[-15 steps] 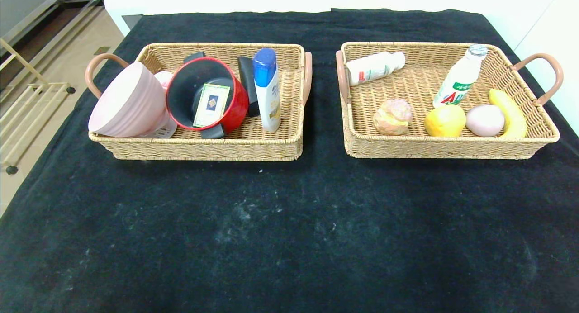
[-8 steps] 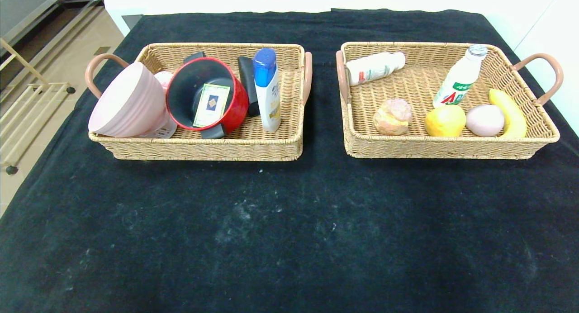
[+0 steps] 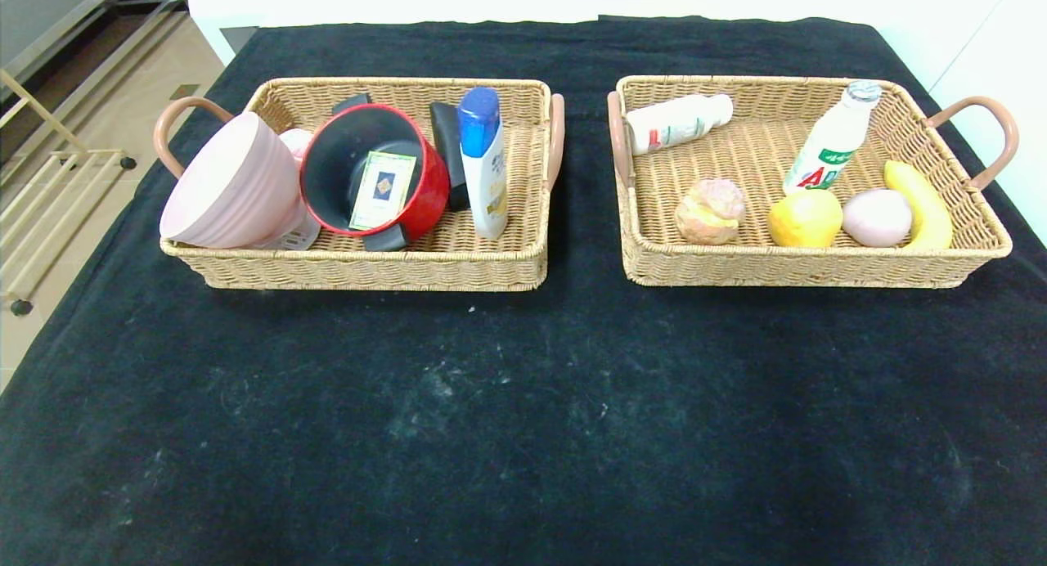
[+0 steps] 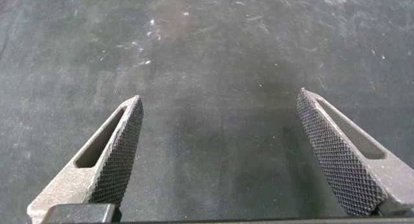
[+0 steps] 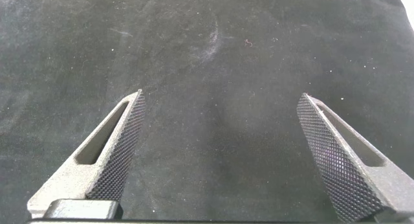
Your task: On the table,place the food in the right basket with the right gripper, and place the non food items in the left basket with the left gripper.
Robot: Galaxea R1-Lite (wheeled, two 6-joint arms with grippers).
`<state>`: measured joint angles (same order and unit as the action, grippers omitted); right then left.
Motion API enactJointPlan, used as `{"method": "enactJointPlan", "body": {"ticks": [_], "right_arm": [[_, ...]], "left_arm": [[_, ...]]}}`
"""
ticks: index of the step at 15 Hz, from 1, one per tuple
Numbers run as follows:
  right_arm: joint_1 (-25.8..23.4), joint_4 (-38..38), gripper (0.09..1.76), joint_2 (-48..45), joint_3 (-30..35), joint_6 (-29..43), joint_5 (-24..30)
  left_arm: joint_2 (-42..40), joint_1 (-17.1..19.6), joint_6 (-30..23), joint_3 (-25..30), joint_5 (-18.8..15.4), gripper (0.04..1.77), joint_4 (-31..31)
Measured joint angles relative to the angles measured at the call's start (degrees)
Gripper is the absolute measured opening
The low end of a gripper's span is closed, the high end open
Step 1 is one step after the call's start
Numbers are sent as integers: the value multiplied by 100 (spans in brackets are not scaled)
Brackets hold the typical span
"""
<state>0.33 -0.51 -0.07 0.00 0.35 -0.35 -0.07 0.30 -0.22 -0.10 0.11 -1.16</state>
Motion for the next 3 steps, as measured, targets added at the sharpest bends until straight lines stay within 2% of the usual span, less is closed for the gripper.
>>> {"method": "enactJointPlan", "body": {"ticks": [3], "right_arm": [[0,0,171,0,0,0,9]], "left_arm": [[0,0,-7,-6,5,172,1]]}}
